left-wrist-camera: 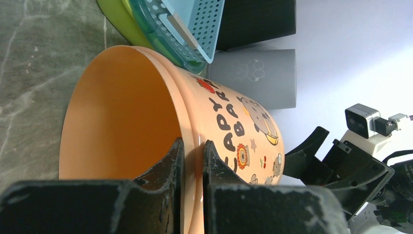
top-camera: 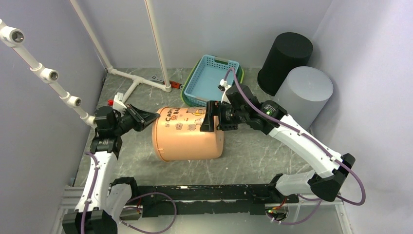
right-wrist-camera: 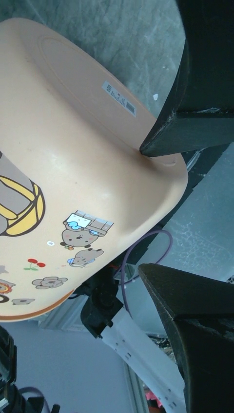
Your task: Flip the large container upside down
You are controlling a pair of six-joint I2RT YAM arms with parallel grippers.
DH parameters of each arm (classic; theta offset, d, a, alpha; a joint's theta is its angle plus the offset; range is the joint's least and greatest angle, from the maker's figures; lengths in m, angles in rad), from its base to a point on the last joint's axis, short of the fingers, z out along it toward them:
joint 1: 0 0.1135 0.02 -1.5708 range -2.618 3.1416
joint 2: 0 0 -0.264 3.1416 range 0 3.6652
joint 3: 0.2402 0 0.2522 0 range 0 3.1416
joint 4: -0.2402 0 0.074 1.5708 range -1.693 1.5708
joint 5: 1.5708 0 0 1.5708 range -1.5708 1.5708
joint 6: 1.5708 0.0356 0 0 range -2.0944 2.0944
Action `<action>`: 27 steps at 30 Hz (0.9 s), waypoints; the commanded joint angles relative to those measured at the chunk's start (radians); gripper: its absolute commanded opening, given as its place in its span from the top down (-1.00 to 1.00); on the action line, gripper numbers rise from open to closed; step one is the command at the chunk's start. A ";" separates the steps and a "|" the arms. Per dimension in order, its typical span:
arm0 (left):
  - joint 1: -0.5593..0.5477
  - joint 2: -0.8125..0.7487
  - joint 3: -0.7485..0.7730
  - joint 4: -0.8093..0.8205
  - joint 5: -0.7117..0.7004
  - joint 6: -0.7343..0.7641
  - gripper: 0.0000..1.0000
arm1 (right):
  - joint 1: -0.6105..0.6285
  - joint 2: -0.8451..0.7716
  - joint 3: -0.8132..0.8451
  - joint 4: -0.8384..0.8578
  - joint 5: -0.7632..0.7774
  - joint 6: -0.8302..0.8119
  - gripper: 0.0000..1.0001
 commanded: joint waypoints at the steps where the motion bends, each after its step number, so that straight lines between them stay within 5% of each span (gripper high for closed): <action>1: -0.114 0.006 0.042 0.065 0.058 -0.076 0.95 | 0.029 -0.026 0.088 0.255 -0.093 0.044 -0.65; 14: -0.342 0.083 0.041 0.229 -0.073 -0.143 0.95 | 0.030 -0.072 0.133 0.188 0.003 0.052 -0.65; 27: -0.433 0.134 -0.051 0.357 -0.151 -0.150 0.95 | 0.031 -0.036 0.188 0.099 0.035 0.041 -0.64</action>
